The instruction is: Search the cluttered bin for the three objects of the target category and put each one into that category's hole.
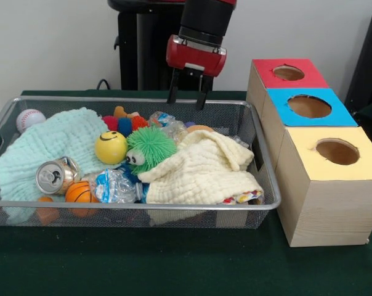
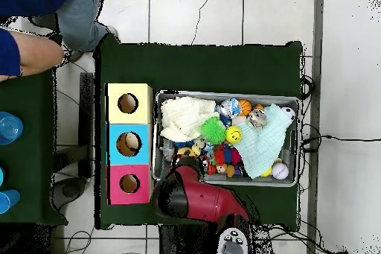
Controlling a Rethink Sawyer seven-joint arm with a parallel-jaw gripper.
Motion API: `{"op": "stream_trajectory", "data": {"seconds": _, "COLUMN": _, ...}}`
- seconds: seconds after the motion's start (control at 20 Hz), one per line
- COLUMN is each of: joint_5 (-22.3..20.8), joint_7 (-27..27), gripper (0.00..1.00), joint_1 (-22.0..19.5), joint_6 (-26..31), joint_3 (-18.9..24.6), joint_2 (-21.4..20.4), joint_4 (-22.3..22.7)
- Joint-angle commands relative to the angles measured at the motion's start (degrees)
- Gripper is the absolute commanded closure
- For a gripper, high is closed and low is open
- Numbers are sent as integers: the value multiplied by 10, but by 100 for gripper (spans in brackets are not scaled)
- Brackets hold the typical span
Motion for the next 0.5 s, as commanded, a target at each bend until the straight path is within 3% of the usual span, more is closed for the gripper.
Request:
{"op": "stream_trajectory", "data": {"seconds": 0.05, "joint_5": -27, "joint_7": 23, "gripper": 0, "joint_1": -28, "joint_6": 64, "joint_3": 20, "joint_2": 43, "joint_4": -88}}
{"op": "stream_trajectory", "data": {"seconds": 0.5, "joint_5": -56, "joint_7": 34, "gripper": 0, "joint_1": -58, "joint_6": 21, "joint_3": 48, "joint_2": 101, "joint_4": -112}}
